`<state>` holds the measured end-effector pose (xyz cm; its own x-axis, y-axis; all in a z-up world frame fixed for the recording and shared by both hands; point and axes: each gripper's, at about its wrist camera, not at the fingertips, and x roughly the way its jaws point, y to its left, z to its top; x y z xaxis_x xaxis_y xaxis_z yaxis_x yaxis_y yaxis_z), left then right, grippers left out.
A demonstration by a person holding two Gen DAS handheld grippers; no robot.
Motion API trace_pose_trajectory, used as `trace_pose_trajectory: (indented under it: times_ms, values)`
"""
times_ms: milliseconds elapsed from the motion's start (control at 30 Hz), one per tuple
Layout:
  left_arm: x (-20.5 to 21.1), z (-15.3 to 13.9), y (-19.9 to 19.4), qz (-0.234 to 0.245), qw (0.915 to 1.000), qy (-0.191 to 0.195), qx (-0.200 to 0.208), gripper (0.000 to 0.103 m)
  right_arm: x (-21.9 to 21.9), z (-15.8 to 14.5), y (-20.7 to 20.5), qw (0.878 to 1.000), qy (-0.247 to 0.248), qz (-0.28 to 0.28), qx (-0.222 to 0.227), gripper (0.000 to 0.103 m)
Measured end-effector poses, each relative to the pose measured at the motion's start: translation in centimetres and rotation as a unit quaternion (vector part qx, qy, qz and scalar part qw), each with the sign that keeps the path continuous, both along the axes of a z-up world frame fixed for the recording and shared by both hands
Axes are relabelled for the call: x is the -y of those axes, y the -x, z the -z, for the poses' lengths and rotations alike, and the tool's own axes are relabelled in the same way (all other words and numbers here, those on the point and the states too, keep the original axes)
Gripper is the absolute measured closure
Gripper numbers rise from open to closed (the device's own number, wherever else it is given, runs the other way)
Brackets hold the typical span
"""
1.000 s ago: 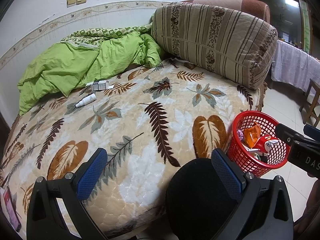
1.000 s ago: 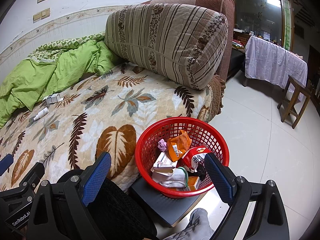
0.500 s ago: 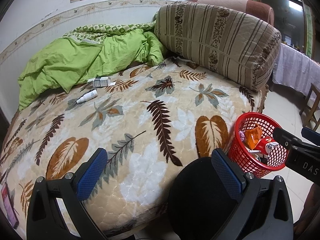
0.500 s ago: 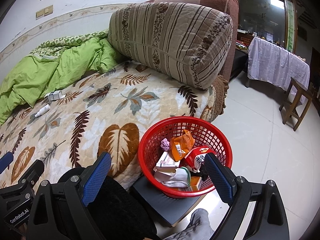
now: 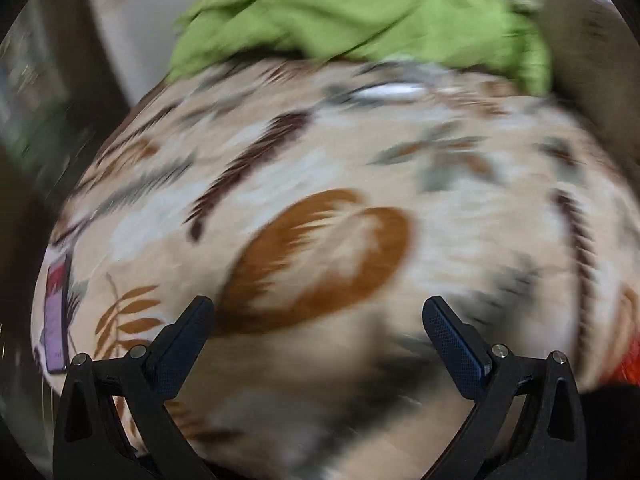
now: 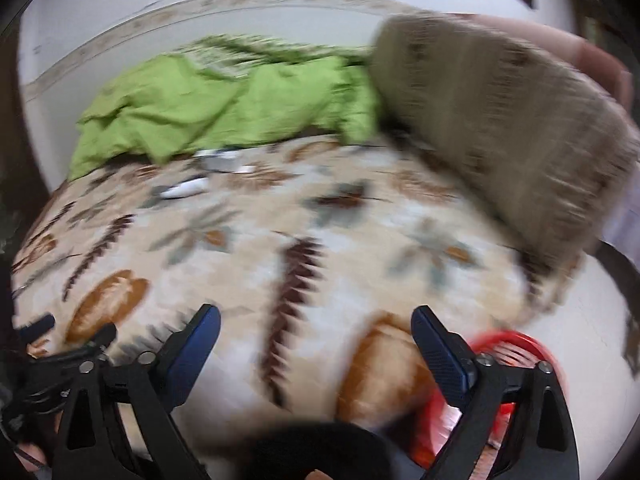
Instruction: Collect trash
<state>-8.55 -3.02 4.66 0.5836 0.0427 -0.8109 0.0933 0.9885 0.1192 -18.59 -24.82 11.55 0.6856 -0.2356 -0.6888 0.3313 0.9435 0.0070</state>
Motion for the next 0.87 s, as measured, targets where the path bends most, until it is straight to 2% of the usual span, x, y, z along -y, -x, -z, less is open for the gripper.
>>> trace_pose_trajectory:
  times_ms: [100,200,267,333,533,867]
  values:
    - [-1.4,1.7,-2.7,-0.023,0.9993,-0.010,-0.026,0.000,-1.7,3.9,-6.2,0.998,-0.012,-0.026,-0.051,0.002]
    - [-1.9,2.7,-5.3,-0.024,0.9985,0.031,-0.039,0.000,-2.5,8.3,-12.5,0.992,-0.032,-0.028,-0.121,0.002]
    - [-1.7,3.3,-7.1,-0.028,0.9977,0.044,-0.043,0.000,-2.8,10.2,-15.7,0.990,-0.040,-0.029,-0.133,0.002]
    - [-1.2,3.3,-8.0,-0.021,0.9985,0.043,-0.027,0.000,-3.2,11.2,-17.9,0.992,-0.024,-0.030,-0.120,0.002]
    - [-0.5,4.2,-10.7,-0.002,0.9992,0.039,-0.010,0.000,-3.6,11.7,-19.4,0.994,-0.020,-0.015,-0.104,0.001]
    - [-0.8,4.4,-11.2,0.010,0.9988,0.047,-0.007,0.000,-2.6,11.9,-20.4,0.994,-0.035,-0.017,-0.100,0.001]
